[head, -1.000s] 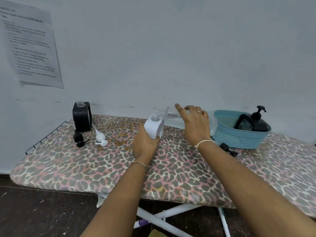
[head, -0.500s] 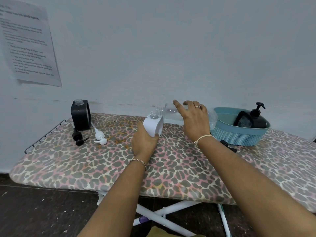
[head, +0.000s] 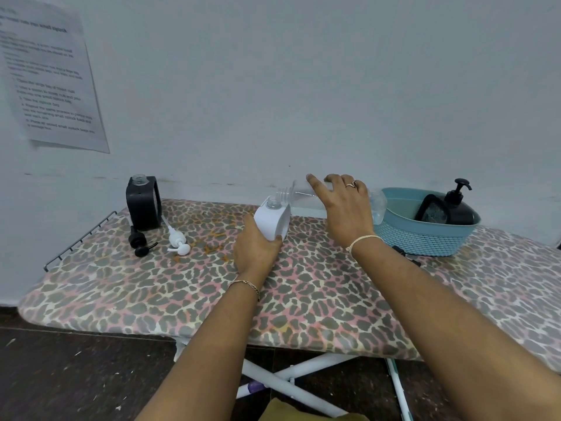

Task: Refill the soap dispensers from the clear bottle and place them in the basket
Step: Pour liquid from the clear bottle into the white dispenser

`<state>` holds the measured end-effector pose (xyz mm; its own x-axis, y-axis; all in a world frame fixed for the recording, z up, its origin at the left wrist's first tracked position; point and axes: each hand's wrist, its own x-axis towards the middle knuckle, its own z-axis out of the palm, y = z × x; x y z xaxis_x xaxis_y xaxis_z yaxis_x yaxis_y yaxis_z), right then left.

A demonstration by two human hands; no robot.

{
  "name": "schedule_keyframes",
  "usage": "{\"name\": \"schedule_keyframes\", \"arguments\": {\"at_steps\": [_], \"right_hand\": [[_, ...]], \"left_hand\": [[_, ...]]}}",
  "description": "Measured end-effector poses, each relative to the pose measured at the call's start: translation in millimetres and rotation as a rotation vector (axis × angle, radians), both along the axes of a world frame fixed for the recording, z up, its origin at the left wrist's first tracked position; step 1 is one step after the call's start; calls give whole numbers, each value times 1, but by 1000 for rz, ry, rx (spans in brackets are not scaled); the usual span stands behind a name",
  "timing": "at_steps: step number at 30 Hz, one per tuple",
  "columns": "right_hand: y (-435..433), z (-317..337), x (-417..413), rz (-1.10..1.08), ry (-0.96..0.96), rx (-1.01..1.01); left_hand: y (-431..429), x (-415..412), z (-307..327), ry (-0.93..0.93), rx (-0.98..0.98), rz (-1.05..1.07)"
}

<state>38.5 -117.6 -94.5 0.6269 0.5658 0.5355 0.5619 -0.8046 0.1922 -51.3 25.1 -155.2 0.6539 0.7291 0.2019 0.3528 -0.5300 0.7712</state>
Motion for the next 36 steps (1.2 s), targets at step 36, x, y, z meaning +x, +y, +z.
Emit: {"name": "schedule_keyframes", "arguments": {"at_steps": [36], "right_hand": [[0,6,-7,-6,-9,-42]], "left_hand": [[23,0,0,39,-20,-174]]}}
